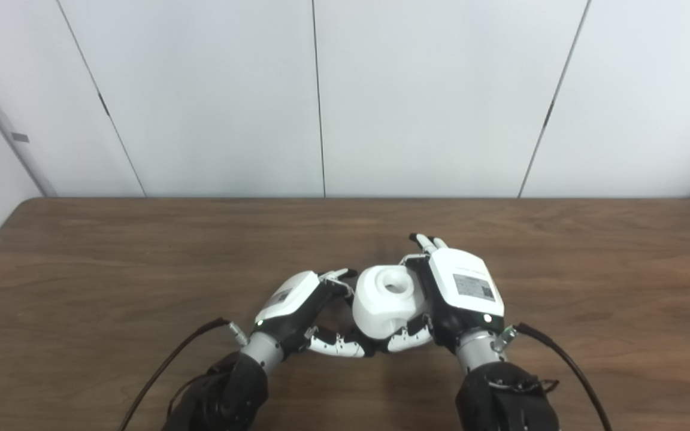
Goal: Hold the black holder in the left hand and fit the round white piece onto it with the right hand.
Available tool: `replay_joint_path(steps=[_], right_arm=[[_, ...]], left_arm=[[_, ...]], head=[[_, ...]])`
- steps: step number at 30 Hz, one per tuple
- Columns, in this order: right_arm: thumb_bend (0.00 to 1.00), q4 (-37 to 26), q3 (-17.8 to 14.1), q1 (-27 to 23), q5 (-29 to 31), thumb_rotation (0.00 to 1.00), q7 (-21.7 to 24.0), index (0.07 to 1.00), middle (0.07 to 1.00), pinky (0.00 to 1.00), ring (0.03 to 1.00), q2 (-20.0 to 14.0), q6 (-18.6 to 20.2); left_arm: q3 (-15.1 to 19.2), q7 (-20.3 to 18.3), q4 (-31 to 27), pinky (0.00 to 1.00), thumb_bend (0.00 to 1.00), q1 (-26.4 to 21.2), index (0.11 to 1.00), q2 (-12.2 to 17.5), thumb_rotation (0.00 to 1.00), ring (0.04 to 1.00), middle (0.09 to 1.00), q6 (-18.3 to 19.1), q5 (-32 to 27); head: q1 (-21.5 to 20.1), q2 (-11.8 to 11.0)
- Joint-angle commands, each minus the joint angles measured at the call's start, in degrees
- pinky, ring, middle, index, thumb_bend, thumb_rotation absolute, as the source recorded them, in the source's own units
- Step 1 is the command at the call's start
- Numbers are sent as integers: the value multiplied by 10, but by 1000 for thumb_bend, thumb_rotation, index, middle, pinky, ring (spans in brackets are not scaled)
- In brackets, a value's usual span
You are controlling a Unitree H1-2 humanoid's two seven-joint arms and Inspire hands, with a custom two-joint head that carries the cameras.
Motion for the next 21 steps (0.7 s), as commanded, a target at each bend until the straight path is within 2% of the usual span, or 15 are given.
replay_joint_path(steps=[1,7,14,21], right_arm=[[509,-5,8,-6,-22,141,-44,483,919,620,930,0,-22],[508,-12,11,0,-38,138,-58,483,930,639,949,-4,-36],[511,-14,13,13,-26,137,-77,482,928,649,954,-16,-62],[512,-14,7,20,-14,136,-80,481,920,663,952,-18,-68]], left_arm=[[3,16,-17,1000,514,-13,478,0,46,961,938,-15,1],[1,18,-18,996,514,-12,478,-1,46,957,935,-16,4],[1,17,-19,1000,515,-12,478,-4,47,958,938,-12,3],[0,18,-19,999,515,-12,478,-8,46,959,936,-8,6]], head=[[-1,0],[-2,2],[2,2],[6,1]])
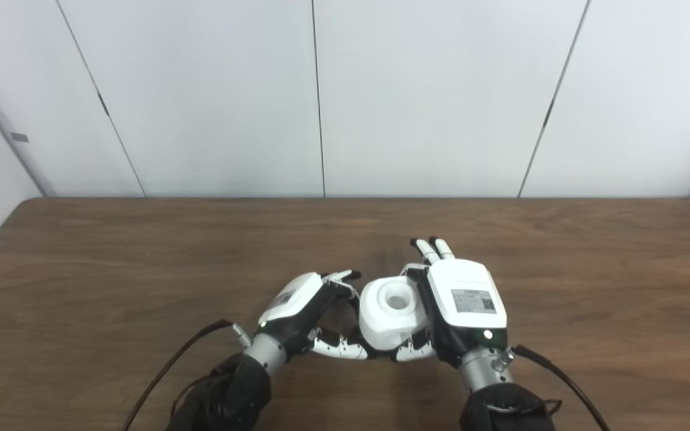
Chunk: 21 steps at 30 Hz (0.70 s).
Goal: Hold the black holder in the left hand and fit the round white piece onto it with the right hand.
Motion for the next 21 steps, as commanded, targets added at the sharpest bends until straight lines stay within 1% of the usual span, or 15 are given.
replay_joint_path(steps=[1,7,16,21], right_arm=[[512,-21,-2,-11,3,136,-15,481,920,663,952,2,-14],[512,-23,-1,-6,10,135,-17,481,918,660,953,1,-19],[510,-18,-5,-8,22,137,-5,482,926,681,952,1,-20],[509,-12,-1,-12,21,138,-14,482,913,661,938,-2,-26]], left_arm=[[3,19,-18,999,515,-13,478,-3,46,959,936,-10,5],[2,23,-16,1000,514,-12,478,-8,46,959,936,-12,8],[-2,34,-4,1000,513,-14,477,-16,46,960,941,-19,2],[-3,36,-3,1000,514,-14,477,-18,47,961,942,-19,4]], head=[[3,2],[12,2],[25,-1],[26,-1]])
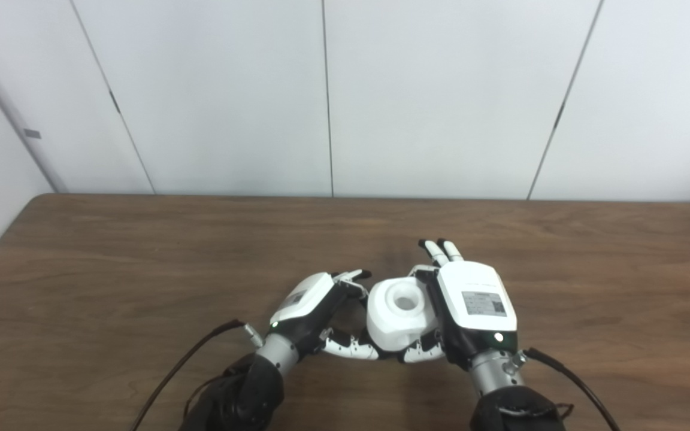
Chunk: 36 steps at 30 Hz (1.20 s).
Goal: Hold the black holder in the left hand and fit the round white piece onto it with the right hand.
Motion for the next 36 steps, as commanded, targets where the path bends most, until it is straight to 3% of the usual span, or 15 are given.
replay_joint_path(steps=[1,36], right_arm=[[509,-11,6,-14,1,138,-13,482,911,658,935,2,-16],[507,14,3,-11,14,140,-1,483,925,653,945,2,-7]], left_arm=[[1,22,-7,1000,514,-17,477,-6,47,961,943,-19,2],[0,28,-4,999,514,-13,477,-7,46,958,939,-25,1]], head=[[0,1],[-3,-8]])
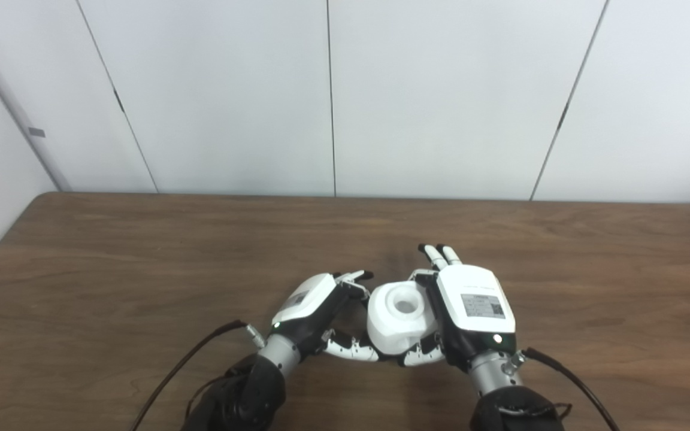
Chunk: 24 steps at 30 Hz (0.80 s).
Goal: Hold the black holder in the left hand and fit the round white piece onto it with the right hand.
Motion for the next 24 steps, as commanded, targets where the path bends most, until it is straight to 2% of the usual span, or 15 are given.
replay_joint_path(steps=[1,24], right_arm=[[507,1,3,-9,6,140,-5,483,925,653,945,2,-8],[507,3,3,-7,10,138,-8,483,931,672,950,2,-5]], left_arm=[[1,22,-6,1000,513,-16,477,-6,46,959,940,-22,1],[-2,28,-1,985,514,-16,477,-5,46,956,937,-27,2]], head=[[1,-1],[-1,-8]])
